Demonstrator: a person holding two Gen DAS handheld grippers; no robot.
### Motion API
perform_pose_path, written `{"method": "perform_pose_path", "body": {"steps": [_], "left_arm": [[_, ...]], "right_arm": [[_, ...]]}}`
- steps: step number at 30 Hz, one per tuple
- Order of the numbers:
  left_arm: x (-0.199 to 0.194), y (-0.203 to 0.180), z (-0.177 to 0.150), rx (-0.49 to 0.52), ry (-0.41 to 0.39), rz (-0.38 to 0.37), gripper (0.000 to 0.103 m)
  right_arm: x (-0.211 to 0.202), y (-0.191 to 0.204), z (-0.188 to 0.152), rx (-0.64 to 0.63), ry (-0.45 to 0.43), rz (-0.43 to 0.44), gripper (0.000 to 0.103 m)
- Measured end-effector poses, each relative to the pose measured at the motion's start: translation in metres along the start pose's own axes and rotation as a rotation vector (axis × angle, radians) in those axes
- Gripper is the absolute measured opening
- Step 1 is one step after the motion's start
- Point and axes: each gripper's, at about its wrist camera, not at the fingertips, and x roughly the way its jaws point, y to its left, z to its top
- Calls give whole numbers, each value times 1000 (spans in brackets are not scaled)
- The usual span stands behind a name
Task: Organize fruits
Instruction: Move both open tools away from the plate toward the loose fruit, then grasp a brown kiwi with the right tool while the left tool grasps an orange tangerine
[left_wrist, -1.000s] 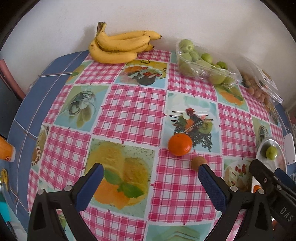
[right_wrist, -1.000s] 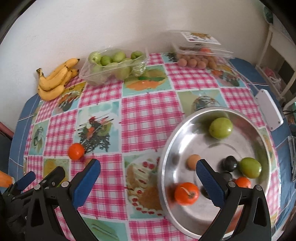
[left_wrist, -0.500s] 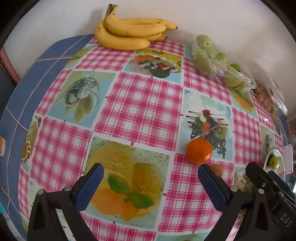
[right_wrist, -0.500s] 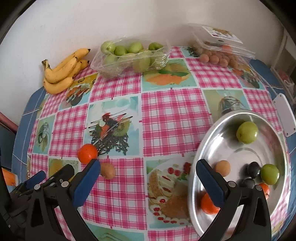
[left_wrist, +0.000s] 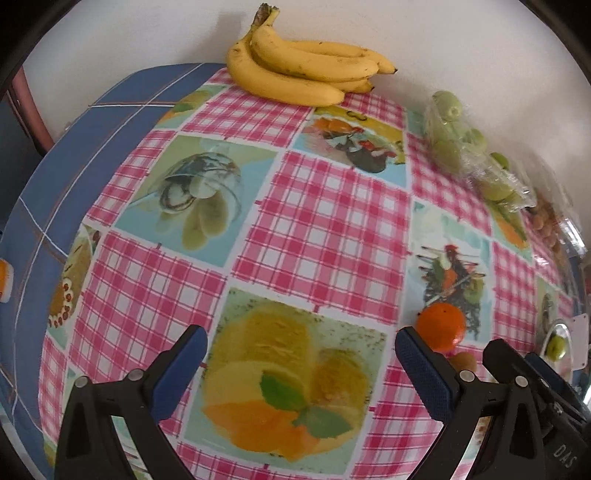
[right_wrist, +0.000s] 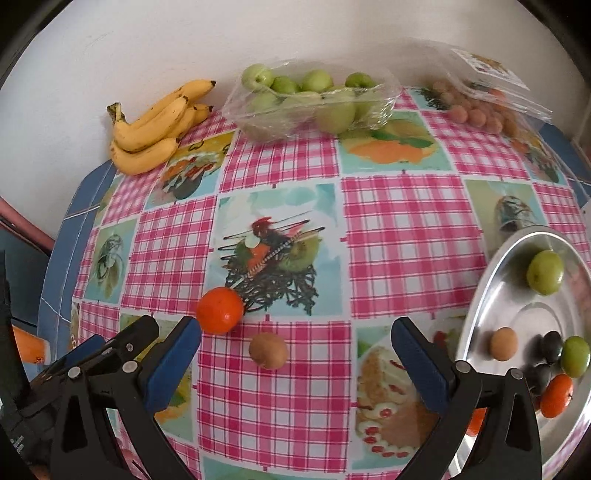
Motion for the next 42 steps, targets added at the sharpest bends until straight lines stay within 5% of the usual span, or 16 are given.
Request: {"method": "perform_pose_path", "body": {"steps": [6, 17, 32, 42], "left_arm": [[4, 7, 2, -45, 18, -19, 103], [2, 2, 2, -48, 25, -42, 102], [8, -12, 4, -37, 50, -102, 97], [8, -29, 9, -3, 40, -151, 93]], "right_arm": [[8, 3, -3, -23, 23, -21, 101], [17, 11, -7, -61, 45, -21, 64], [26, 20, -11, -78, 80, 14, 28], [20, 8, -8, -52, 66, 2, 28]]}}
